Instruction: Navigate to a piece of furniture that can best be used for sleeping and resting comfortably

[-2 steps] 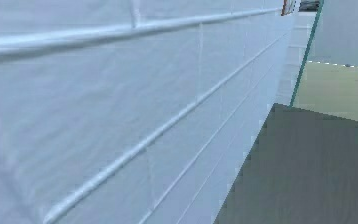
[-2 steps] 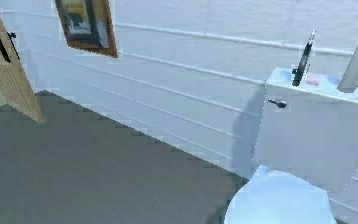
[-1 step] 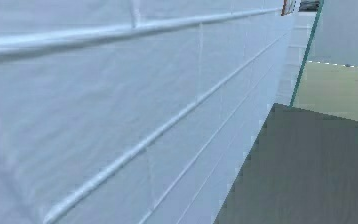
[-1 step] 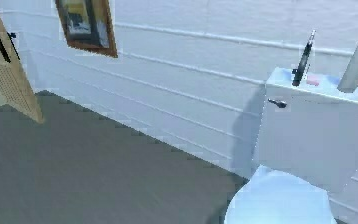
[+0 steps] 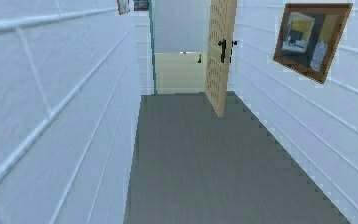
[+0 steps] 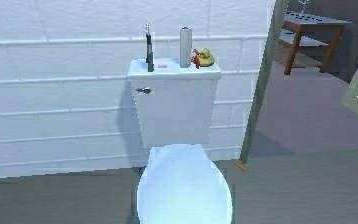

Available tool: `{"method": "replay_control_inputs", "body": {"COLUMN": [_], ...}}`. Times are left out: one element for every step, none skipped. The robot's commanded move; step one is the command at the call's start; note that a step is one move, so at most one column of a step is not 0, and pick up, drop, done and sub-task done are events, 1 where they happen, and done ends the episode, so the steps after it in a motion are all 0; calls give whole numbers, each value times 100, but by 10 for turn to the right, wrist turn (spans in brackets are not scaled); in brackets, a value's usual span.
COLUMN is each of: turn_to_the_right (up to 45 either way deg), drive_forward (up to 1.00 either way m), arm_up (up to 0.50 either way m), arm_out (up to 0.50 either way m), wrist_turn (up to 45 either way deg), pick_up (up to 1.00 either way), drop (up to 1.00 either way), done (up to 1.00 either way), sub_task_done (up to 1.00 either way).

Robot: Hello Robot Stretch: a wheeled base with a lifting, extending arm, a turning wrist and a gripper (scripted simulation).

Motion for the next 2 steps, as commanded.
{"method": "replay_control_inputs", "body": {"turn_to_the_right": [0,-30], "drive_forward": [5,0], "arm_up": [0,0], "arm_out": [0,0], "wrist_turn": [0,0], "pick_up": [0,0], "drop": [0,0], "done": [0,0], "sub_task_done": [0,0]}}
